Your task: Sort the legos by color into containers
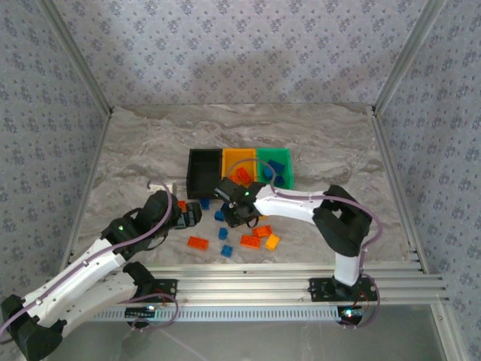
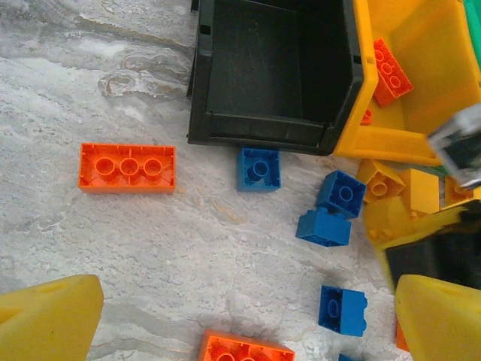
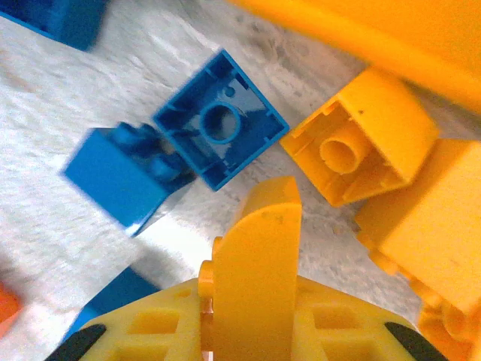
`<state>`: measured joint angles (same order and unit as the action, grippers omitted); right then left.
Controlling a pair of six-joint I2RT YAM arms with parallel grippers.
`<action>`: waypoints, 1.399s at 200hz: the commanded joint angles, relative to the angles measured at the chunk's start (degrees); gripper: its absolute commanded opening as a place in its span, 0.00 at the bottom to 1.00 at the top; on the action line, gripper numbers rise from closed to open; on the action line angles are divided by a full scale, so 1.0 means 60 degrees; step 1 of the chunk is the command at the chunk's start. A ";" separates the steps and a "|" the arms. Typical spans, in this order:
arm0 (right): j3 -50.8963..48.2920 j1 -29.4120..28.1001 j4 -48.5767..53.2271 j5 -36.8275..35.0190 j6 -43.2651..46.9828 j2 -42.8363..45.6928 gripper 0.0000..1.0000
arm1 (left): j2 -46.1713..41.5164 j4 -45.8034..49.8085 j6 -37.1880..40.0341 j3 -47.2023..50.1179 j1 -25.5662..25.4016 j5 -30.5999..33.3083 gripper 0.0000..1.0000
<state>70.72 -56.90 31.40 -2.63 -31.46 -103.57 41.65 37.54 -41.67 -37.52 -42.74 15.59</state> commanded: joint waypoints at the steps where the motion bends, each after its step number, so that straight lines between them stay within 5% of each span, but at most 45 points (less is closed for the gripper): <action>1: 0.0233 0.0096 0.0201 -0.0132 0.0146 0.1034 0.24 | -0.0170 0.0166 -0.0070 -0.0047 0.0062 0.0229 0.99; 101: 0.5442 0.1374 0.0136 0.1004 0.1205 -0.2586 0.27 | -0.0549 0.0663 -0.0548 0.0353 0.0127 0.0152 1.00; 161: 0.6860 0.1896 -0.0187 0.1547 0.0981 -0.3394 0.69 | -0.0457 0.0657 -0.0473 0.0481 0.0147 -0.0315 1.00; 210: 0.4703 0.1907 -0.0966 0.1300 0.0997 -0.1399 0.75 | 0.0331 0.0549 -0.0328 0.0565 -0.0047 -0.1533 0.99; 280: 0.0335 0.1911 -0.1741 0.0700 0.0564 0.1803 0.78 | 0.2352 0.0547 -0.0775 0.0721 -0.1963 -0.1898 0.99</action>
<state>77.78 -45.41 22.11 3.68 -26.79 -97.34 54.37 39.66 -44.93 -33.23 -52.34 5.08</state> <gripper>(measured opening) 0.778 0.994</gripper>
